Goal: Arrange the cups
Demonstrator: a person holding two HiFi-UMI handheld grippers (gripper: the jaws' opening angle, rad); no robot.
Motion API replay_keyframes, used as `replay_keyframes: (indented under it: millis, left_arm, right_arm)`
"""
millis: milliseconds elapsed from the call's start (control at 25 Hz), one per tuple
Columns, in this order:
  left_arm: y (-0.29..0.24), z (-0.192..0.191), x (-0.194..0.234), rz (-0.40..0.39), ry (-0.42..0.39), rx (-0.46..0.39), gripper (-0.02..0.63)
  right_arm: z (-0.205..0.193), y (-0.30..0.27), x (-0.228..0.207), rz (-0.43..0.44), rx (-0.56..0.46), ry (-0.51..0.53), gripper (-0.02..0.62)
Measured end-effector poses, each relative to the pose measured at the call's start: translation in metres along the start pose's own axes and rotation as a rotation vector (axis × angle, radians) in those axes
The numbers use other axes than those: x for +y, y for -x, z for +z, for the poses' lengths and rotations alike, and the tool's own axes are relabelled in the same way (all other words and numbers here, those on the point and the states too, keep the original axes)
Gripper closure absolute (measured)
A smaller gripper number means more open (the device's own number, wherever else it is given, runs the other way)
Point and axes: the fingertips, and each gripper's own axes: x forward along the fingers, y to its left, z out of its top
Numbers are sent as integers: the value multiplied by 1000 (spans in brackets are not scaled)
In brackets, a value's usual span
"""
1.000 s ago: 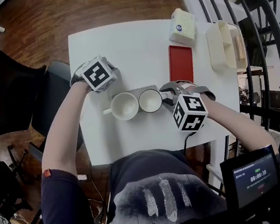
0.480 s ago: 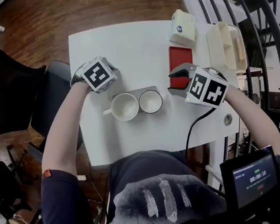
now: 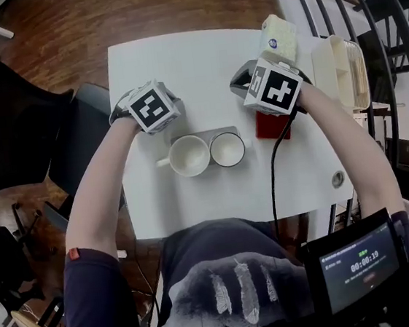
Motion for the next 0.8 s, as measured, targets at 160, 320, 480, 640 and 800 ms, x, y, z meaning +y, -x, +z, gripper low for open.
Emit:
replay_keyframes:
  millis: [160, 320, 480, 640, 800]
  left_arm:
    - [1, -7, 11, 42, -1, 25, 591]
    - [0, -10, 10, 32, 0, 27, 591]
    - [2, -7, 8, 38, -2, 20, 591]
    - [0, -9, 10, 47, -2, 13, 591]
    - [-1, -8, 10, 50, -15, 18, 591]
  right_arm:
    - [-5, -29, 13, 49, 9, -11, 591]
    - [-12, -50, 17, 54, 32, -34, 591]
    - [-20, -58, 17, 40, 67, -15, 591]
    - [-21, -65, 16, 34, 90, 21, 591]
    - [-20, -65, 15, 52, 125, 27, 591]
